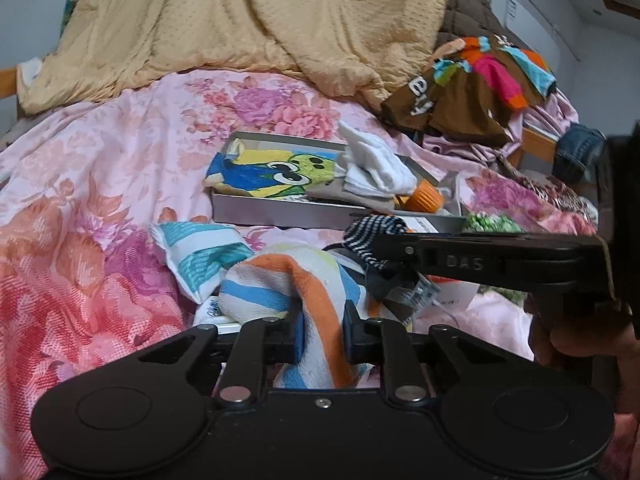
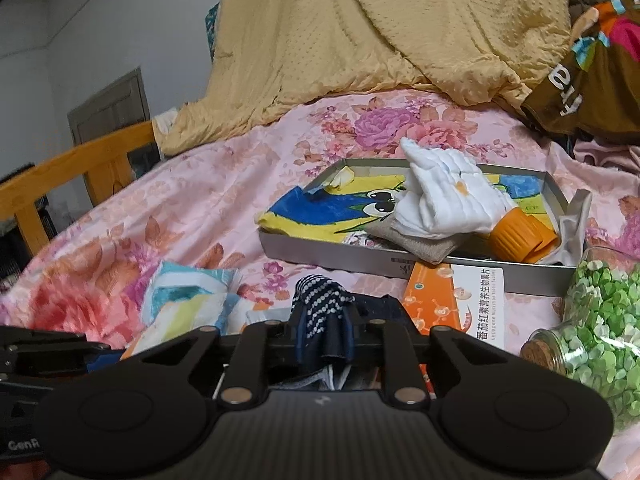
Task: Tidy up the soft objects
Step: 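Grasp the striped towel with the left gripper while the right gripper grasps the navy striped hat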
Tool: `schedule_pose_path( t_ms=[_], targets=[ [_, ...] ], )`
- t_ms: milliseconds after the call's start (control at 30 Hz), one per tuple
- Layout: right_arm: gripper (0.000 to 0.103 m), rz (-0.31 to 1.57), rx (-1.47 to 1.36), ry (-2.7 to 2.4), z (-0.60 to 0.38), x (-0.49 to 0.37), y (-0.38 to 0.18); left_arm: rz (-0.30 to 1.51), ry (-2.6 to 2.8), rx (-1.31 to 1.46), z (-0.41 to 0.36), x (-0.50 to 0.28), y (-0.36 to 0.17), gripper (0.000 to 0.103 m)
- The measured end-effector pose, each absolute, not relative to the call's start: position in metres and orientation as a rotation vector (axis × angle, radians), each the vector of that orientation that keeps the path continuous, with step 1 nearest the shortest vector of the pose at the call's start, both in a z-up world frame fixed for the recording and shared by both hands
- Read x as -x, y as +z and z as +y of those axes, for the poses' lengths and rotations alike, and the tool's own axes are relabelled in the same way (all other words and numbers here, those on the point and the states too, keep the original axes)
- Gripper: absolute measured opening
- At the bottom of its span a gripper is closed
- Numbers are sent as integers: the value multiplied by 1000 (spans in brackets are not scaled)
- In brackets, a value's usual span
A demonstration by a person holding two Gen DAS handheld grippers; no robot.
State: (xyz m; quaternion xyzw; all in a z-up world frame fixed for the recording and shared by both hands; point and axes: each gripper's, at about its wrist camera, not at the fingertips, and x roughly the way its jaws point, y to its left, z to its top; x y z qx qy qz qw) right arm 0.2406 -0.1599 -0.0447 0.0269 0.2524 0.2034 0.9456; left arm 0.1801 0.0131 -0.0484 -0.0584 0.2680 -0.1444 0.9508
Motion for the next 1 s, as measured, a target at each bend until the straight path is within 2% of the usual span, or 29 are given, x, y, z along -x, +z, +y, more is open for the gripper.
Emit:
schedule_pose_path(
  t_ms=[33,167,1000],
  targets=[
    [15,515,-73,418,-163,-241,-43,544,-285,125,14,-180,-46,19],
    [11,502,-100,417,-168,-242,-37,530,-258,130,15,-178,-40,19],
    [5,367,-160,396,-199,-237,-4,430,-200,195,36,-166,0,17]
  ],
)
